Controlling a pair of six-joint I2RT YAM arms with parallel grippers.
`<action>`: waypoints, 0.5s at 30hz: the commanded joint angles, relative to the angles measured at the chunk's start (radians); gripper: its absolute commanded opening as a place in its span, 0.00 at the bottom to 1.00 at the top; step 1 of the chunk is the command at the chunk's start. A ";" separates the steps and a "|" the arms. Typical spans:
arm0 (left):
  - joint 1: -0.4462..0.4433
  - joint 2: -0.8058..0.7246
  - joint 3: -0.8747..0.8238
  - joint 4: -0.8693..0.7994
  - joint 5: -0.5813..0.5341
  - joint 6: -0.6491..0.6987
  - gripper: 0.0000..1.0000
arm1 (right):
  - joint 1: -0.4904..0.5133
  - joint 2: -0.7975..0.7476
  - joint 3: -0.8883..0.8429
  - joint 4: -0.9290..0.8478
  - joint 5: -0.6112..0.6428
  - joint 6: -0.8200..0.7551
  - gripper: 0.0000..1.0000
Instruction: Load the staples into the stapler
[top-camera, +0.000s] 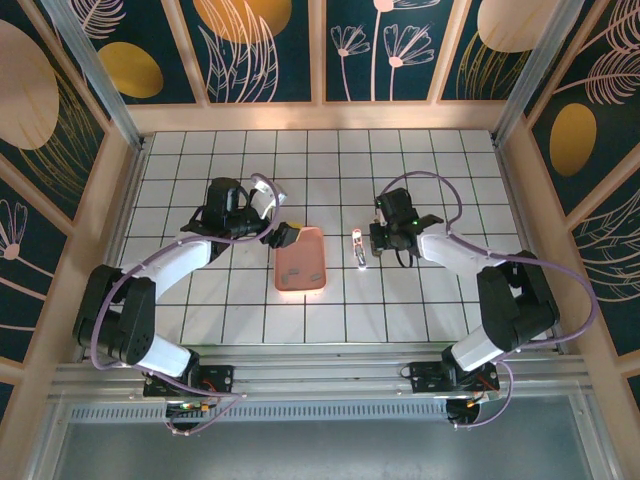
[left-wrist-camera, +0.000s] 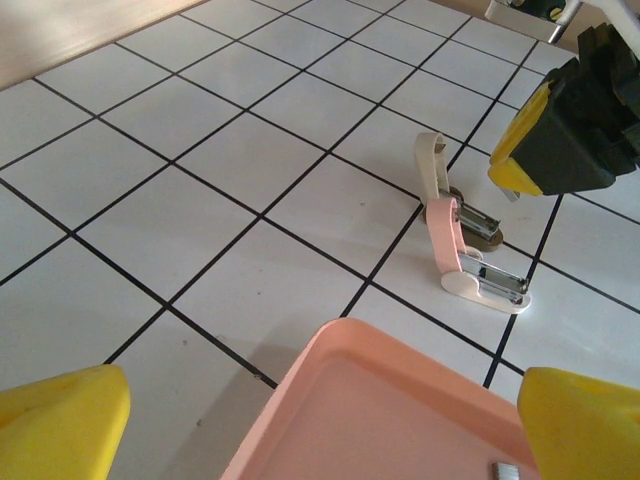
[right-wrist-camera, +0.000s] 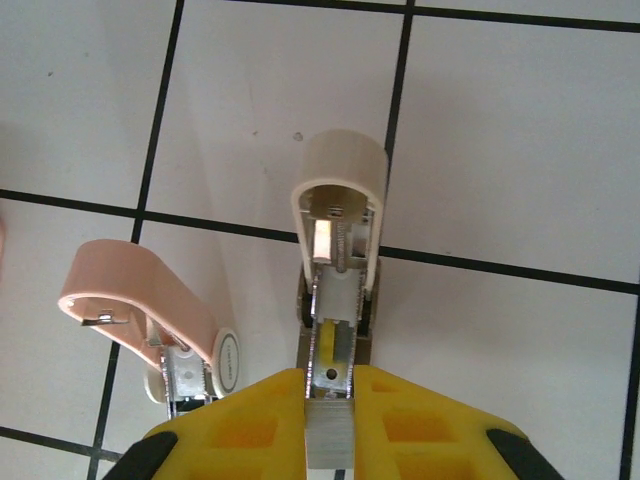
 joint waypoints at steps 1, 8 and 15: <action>-0.005 0.014 0.030 0.027 0.006 0.023 0.99 | 0.013 0.019 -0.011 0.031 -0.019 0.018 0.15; -0.005 0.016 0.023 0.025 0.016 0.024 0.99 | 0.015 0.065 -0.002 0.017 -0.020 0.032 0.15; -0.005 0.016 0.025 0.026 0.016 0.025 0.99 | 0.015 0.069 -0.006 0.022 -0.008 0.044 0.15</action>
